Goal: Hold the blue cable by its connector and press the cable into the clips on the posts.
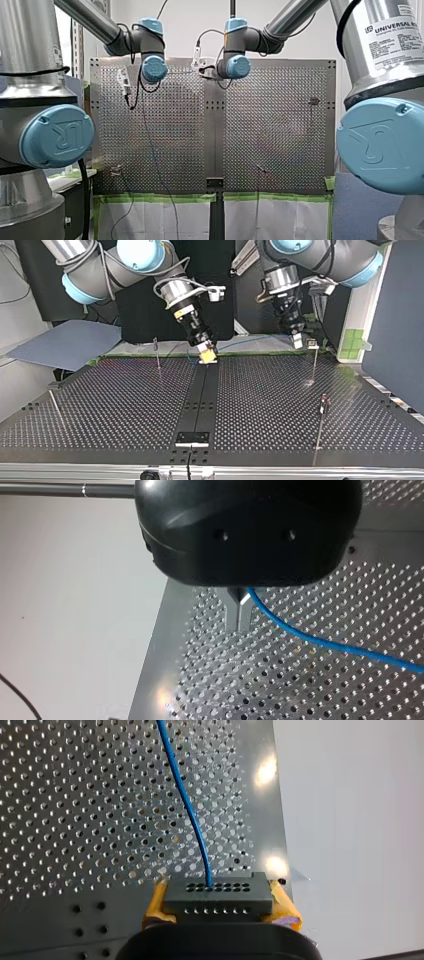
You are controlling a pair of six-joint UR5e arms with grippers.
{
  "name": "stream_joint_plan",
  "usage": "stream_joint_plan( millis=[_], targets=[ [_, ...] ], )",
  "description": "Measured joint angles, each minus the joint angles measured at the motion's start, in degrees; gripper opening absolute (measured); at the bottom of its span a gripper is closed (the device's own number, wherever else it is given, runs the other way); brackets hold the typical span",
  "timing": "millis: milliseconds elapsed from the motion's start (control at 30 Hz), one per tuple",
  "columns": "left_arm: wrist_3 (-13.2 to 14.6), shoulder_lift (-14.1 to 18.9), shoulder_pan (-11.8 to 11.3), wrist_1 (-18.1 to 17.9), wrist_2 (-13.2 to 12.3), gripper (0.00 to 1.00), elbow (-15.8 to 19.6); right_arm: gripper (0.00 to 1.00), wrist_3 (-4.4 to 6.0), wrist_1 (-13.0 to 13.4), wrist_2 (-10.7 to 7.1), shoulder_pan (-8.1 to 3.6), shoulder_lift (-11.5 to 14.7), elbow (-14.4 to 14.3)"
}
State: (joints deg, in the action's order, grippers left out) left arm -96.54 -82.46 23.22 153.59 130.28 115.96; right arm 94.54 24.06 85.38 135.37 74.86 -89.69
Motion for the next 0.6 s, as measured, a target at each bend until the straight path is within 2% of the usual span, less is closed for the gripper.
stream_joint_plan(
  millis=[100,433,600],
  targets=[
    [-0.4,-0.9,-1.5,0.5,-1.5,0.00,-1.0,0.02,0.26,0.0,-0.95,0.00,0.0,0.5],
    [-2.6,-1.5,-6.3,2.2,-6.2,0.00,-5.0,0.02,2.33,0.0,-3.18,-0.21,-0.2,2.1],
    [-3.5,-1.5,-8.5,3.0,-8.5,0.00,-6.5,0.02,2.64,-0.1,-3.76,-0.35,-1.1,3.1]
  ],
)
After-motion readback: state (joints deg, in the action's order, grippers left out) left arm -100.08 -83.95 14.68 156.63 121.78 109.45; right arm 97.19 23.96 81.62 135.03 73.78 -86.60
